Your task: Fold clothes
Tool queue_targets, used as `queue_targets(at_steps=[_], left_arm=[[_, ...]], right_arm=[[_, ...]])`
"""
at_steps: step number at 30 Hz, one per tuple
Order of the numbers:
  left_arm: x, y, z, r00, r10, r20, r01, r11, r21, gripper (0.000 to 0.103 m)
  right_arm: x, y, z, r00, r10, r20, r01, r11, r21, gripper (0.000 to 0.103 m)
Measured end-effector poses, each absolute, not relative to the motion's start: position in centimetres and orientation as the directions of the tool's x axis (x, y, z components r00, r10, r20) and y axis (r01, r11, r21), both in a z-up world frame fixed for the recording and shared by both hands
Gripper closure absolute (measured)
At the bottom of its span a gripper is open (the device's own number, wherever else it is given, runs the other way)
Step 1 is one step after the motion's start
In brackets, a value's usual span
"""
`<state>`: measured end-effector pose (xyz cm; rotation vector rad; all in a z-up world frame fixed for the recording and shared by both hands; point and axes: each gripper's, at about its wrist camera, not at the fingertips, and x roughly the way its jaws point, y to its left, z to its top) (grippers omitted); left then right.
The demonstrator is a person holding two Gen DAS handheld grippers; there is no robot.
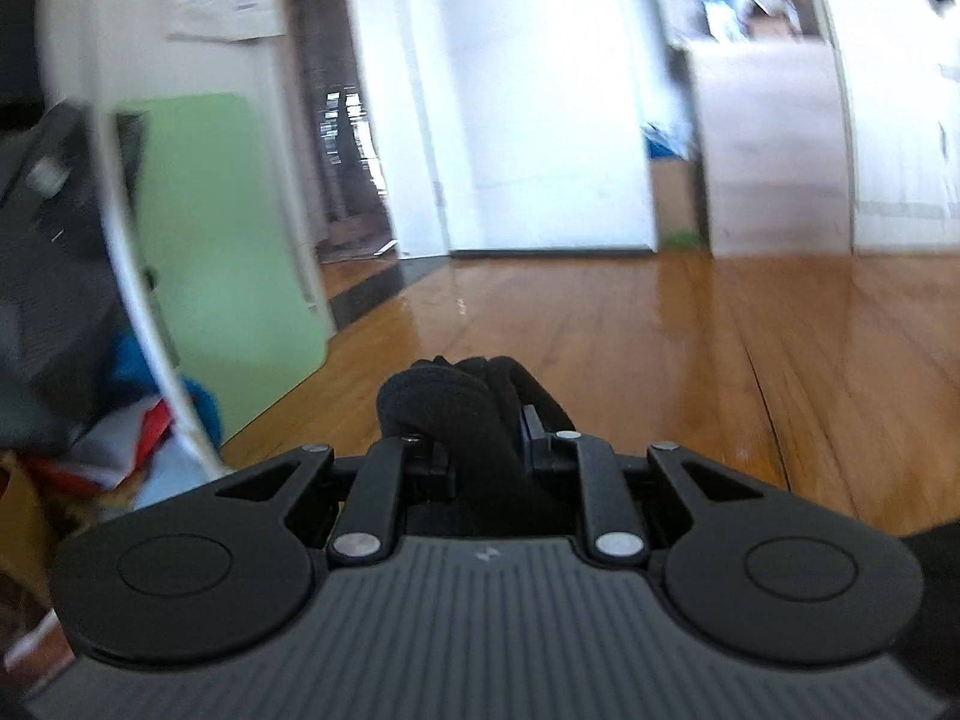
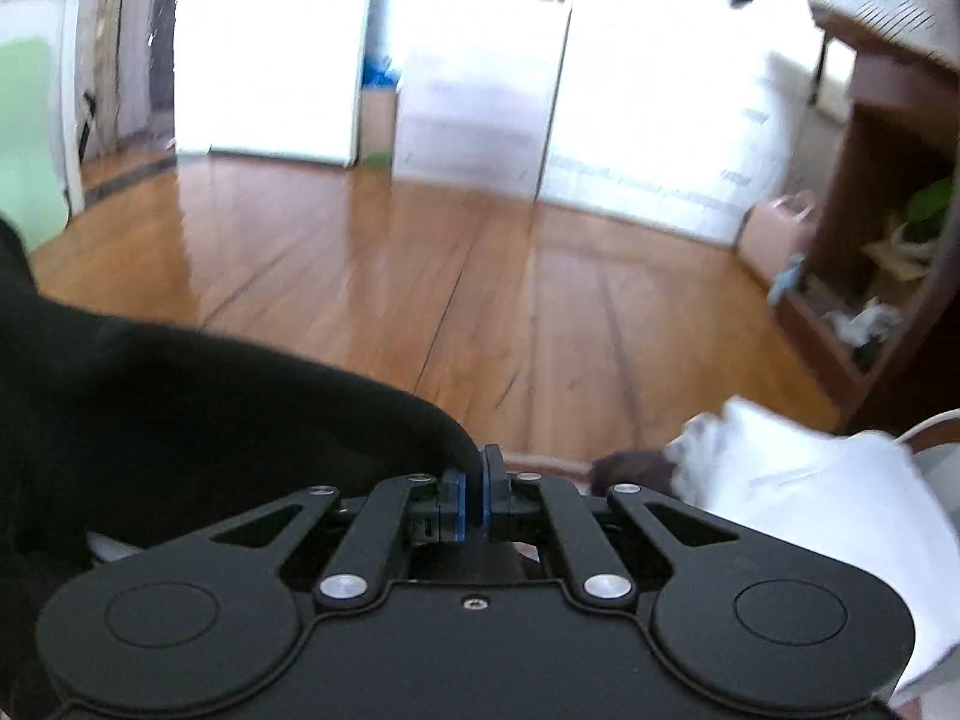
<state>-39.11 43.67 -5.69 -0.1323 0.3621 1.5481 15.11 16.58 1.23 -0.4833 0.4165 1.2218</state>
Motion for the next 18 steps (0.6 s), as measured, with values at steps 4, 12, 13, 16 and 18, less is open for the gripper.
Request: queue_targets(at_steps=[4, 12, 13, 16, 18], left_arm=[[-42.9, 39.9, -4.2, -0.048, 0.965, -0.257, -0.995, -0.024, 0.097, 0.086], [-44.9, 42.8, -3.9, -0.057, 0.959, -0.277, -0.998, -0.051, 0.031, 0.086], [-43.8, 45.0, -4.3, -0.056, 0.954, -0.295, -0.998, -0.047, 0.038, 0.086], [-39.3, 53.3, -6.0, -0.063, 0.893, -0.445, -0.998, -0.063, 0.016, 0.082], [-37.4, 55.7, -7.1, -0.033, 0.844, -0.535, -0.995, -0.079, -0.064, 0.079]], right_arm=[[14.3, 14.6, 4.4, 0.286, 0.806, -0.518, -0.958, 0.225, -0.179, 0.099], [17.5, 18.2, 5.4, 0.151, 0.737, -0.659, -0.987, 0.081, -0.135, 0.099], [18.5, 20.2, 5.5, 0.146, 0.722, -0.676, -0.989, 0.08, -0.128, 0.099], [23.8, 29.3, 3.9, 0.204, 0.633, -0.747, -0.975, 0.201, -0.096, 0.075], [27.3, 33.7, 2.3, 0.331, 0.611, -0.72, -0.918, 0.386, -0.094, 0.05]])
